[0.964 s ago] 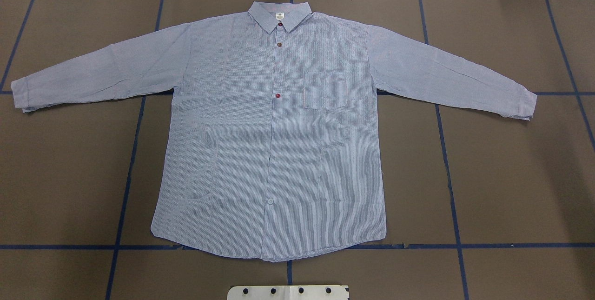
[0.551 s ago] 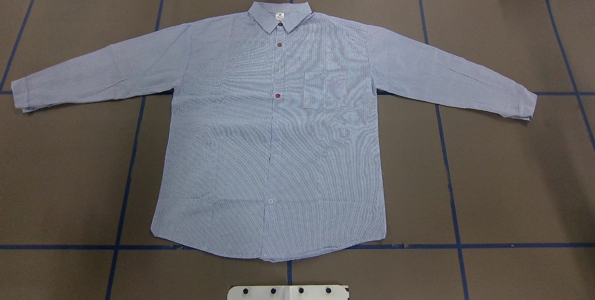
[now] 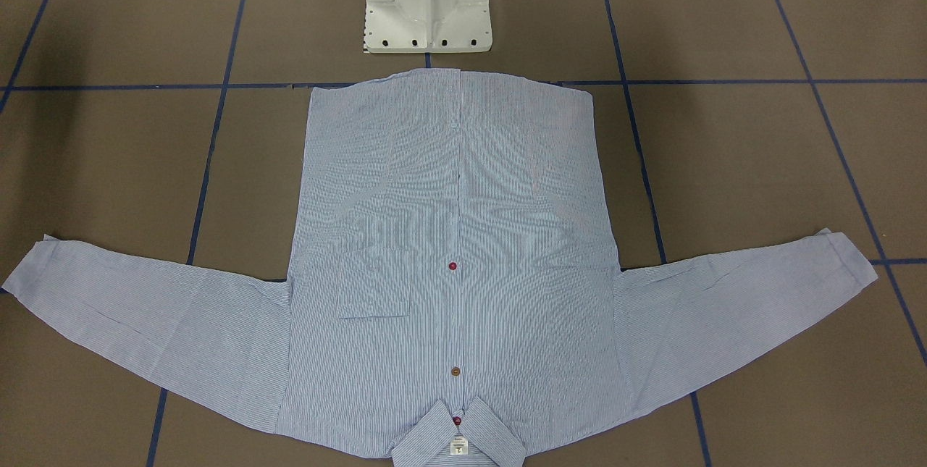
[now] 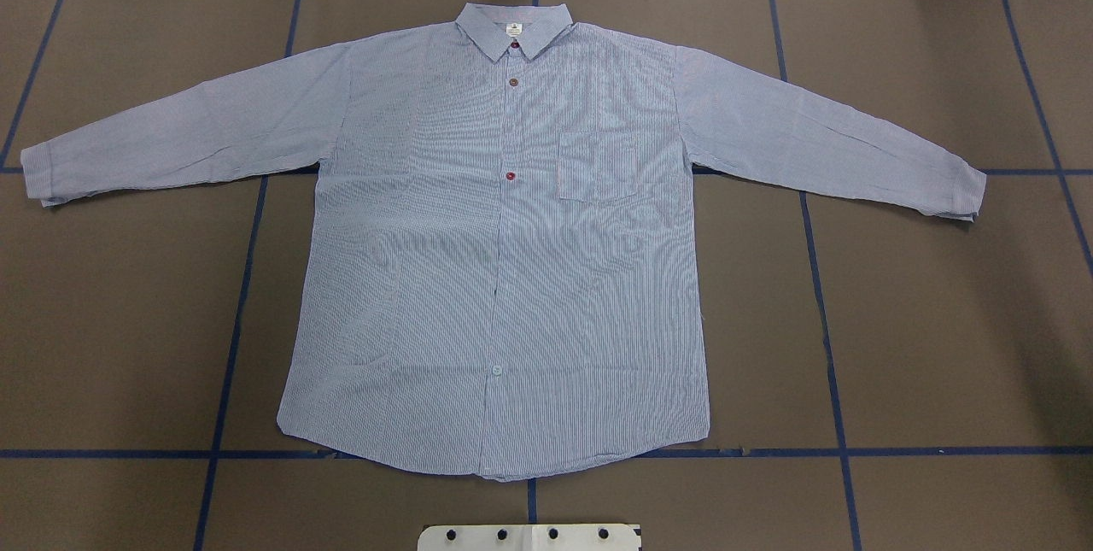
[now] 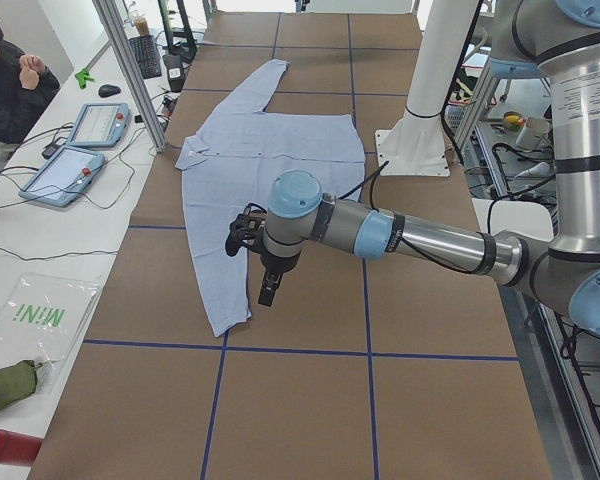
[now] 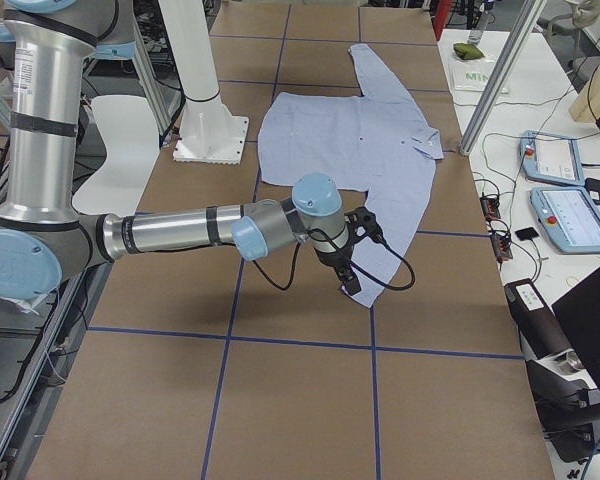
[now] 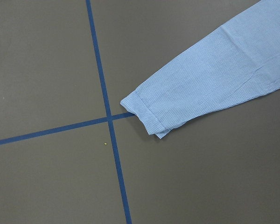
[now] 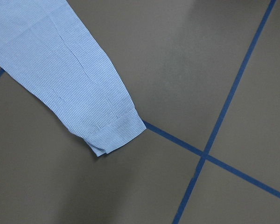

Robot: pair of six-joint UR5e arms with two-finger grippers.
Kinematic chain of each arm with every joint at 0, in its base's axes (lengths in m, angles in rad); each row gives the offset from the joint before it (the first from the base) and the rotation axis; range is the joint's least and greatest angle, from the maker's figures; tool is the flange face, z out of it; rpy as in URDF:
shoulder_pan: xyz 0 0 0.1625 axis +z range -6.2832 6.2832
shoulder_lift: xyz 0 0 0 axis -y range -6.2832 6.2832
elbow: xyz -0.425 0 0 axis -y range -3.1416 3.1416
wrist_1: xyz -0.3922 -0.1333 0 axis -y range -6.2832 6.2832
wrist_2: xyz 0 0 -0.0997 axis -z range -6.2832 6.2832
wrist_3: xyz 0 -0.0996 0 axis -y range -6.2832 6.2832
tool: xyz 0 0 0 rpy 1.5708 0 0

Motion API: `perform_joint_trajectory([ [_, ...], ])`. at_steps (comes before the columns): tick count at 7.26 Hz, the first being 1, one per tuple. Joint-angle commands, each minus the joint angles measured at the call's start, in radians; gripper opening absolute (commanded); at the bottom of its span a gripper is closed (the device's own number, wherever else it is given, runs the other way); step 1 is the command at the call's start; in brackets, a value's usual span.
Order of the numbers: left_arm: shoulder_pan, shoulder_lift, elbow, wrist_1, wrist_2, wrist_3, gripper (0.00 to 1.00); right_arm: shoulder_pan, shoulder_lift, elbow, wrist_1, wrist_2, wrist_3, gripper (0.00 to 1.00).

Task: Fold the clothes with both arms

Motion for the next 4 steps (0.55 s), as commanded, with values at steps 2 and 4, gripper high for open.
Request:
perform_joint_trajectory([
  [2,-0.003,-0.089,0.077,-0.28,0.002,-0.002,1.0,-0.001,0.085,-0.055,0.009,-0.003,0.008,1.0],
  [4,-0.003,-0.08,0.127,-0.364,0.001,-0.003,1.0,-0.114,0.146,-0.121,0.12,-0.082,0.358,1.0],
])
